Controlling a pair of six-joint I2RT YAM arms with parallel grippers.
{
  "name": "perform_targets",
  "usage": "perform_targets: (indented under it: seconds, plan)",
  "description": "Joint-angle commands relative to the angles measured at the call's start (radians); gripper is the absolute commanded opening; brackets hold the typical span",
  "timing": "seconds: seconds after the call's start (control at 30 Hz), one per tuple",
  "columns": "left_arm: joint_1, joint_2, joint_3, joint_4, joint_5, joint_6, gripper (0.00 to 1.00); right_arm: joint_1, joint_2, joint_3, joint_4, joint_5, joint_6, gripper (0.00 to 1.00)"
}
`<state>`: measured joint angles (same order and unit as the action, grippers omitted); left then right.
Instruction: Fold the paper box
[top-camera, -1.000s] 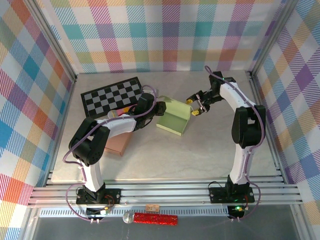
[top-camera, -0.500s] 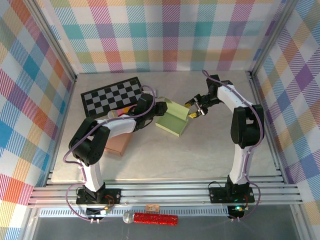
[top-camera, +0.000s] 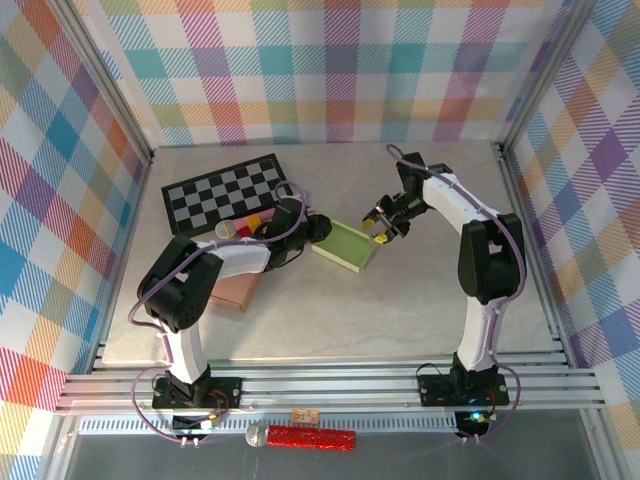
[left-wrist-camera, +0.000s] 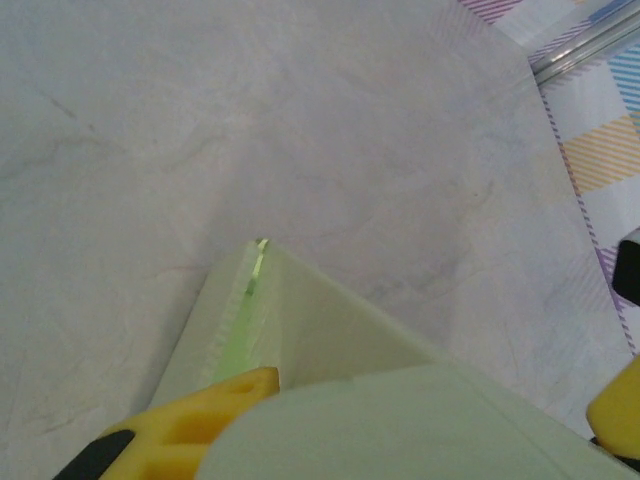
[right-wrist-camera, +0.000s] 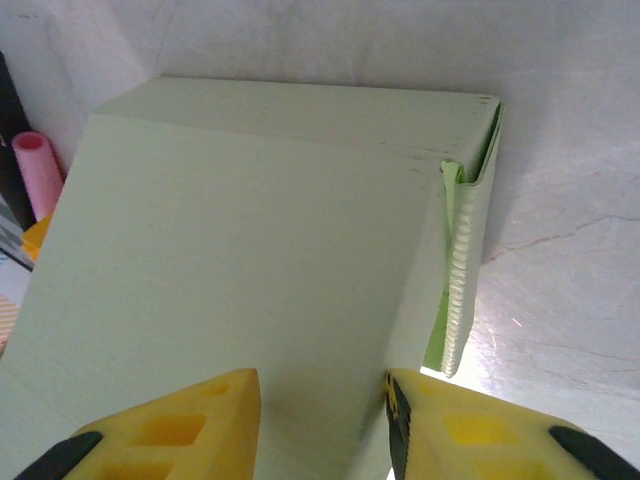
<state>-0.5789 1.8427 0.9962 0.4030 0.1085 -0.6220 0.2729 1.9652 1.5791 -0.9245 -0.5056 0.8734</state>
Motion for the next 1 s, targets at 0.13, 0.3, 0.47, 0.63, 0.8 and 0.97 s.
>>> perform_targets:
  seconds: [0.13, 0.3, 0.47, 0.63, 0.8, 0.97]
  plan:
    - [0.005, -0.038, -0.064, 0.035, 0.043, -0.090, 0.30, 0.033, -0.058, -0.044, 0.006, 0.106, -0.056, 0.37]
    - [0.005, -0.084, -0.079, -0.039, 0.043, -0.103, 0.39, 0.037, -0.058, -0.059, 0.009, 0.127, -0.065, 0.36]
    - [0.005, -0.132, -0.102, -0.100, 0.063, -0.131, 0.42, 0.039, -0.052, -0.062, 0.012, 0.131, -0.069, 0.34]
    - [0.004, -0.150, -0.137, -0.115, 0.096, -0.172, 0.44, 0.045, -0.048, -0.064, 0.020, 0.121, -0.055, 0.33]
    - [0.004, -0.193, -0.169, -0.115, 0.107, -0.198, 0.44, 0.055, -0.062, -0.064, 0.021, 0.120, -0.030, 0.34]
    - [-0.004, -0.327, -0.187, -0.221, 0.119, -0.238, 0.44, 0.056, -0.069, -0.067, 0.020, 0.127, -0.018, 0.34]
